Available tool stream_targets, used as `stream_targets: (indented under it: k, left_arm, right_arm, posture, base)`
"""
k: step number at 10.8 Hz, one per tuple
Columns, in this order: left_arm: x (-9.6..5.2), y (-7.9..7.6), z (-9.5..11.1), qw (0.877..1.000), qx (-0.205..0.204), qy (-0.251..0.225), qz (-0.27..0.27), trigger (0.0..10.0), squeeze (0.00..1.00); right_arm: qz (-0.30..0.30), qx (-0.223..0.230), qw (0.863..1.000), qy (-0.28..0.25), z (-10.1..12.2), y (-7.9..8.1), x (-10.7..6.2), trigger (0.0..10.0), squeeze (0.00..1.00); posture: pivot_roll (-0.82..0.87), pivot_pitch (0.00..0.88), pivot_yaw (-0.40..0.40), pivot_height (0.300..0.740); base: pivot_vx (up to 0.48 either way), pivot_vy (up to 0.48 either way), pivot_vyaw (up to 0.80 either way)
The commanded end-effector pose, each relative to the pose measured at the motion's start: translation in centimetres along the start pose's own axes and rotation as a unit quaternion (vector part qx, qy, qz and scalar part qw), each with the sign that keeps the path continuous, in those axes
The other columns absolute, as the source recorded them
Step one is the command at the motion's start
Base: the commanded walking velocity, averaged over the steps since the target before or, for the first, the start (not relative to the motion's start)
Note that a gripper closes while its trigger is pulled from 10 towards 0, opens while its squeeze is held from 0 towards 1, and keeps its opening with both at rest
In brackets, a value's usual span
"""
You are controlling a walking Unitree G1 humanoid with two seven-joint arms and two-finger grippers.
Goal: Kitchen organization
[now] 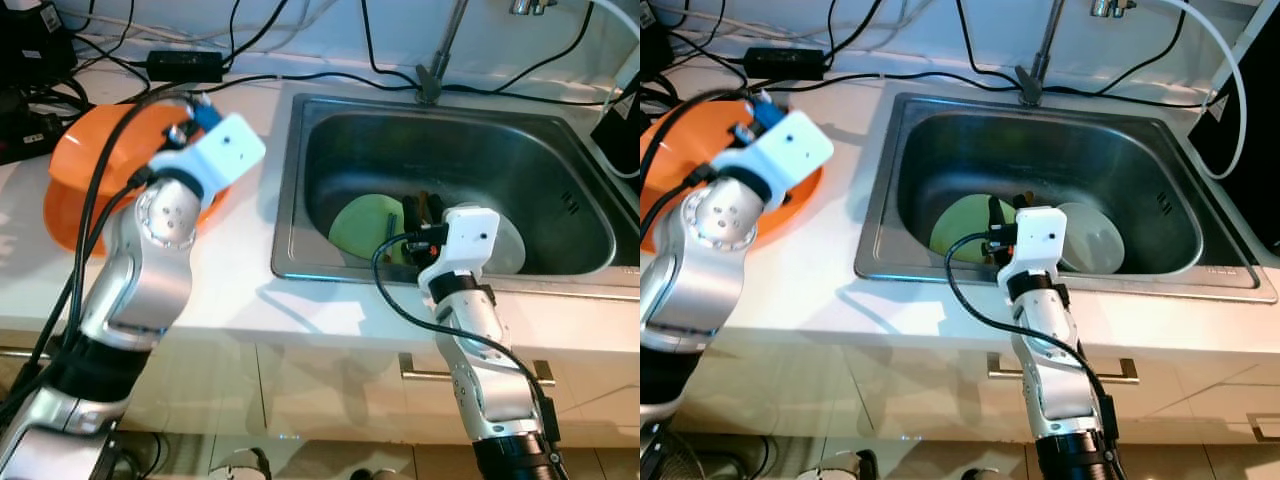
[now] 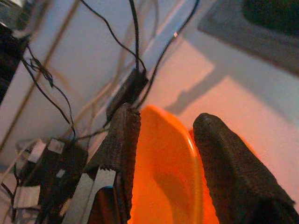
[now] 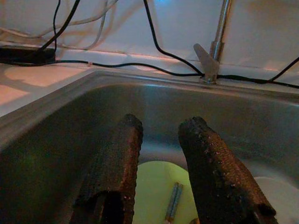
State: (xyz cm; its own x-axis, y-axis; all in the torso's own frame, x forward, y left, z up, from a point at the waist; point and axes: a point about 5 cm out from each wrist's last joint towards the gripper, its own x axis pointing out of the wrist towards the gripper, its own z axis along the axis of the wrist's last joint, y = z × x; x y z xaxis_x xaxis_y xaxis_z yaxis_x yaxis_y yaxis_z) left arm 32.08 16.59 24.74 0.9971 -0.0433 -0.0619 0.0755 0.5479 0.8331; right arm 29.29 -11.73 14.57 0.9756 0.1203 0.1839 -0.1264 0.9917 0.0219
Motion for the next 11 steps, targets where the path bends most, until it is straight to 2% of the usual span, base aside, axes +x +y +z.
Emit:
stream_targets:
  k: [1,2,7,10,11]
  left_arm:
    - [-0.3,-0.2,0.3,1.000,0.008,-0.002,-0.009,10.0,0.00]
    - [-0.9,-0.2,-0.2,0.999,0.024,0.025,-0.020,10.0,0.00]
    - [-1.6,-0.5,-2.0,0.992,0.063,0.096,-0.050,10.0,0.00]
    - [-1.5,-0.4,-2.5,0.989,0.081,0.114,-0.052,10.0,0.00]
    - [-1.4,-0.4,-2.6,0.988,0.089,0.118,-0.052,2.6,0.00]
  right_arm:
    - [-0.003,-0.006,1.000,0.002,-0.2,-0.1,0.0,10.0,0.00]
    - [-0.003,-0.006,1.000,0.004,-0.2,-0.2,0.0,10.0,0.00]
    - [-0.001,-0.005,1.000,0.007,-0.3,-0.1,0.0,10.0,0.00]
    - [-0.004,-0.005,1.000,0.006,-0.3,-0.2,0.1,10.0,0.00]
    - [-0.005,-0.005,1.000,0.006,-0.3,-0.2,0.1,10.0,0.00]
  posture:
    - [0.10,0.067,-0.065,0.740]
    - [0.10,0.073,-0.067,0.740]
    - [0.10,0.094,-0.072,0.740]
    - [0.10,0.097,-0.071,0.740]
    - [0.10,0.098,-0.070,0.740]
  base:
    - [0.000,0.000,0.00]
    - [0.000,0.000,0.00]
    - [0.000,0.000,0.00]
    - [0.000,0.000,0.00]
    - [0.000,0.000,0.00]
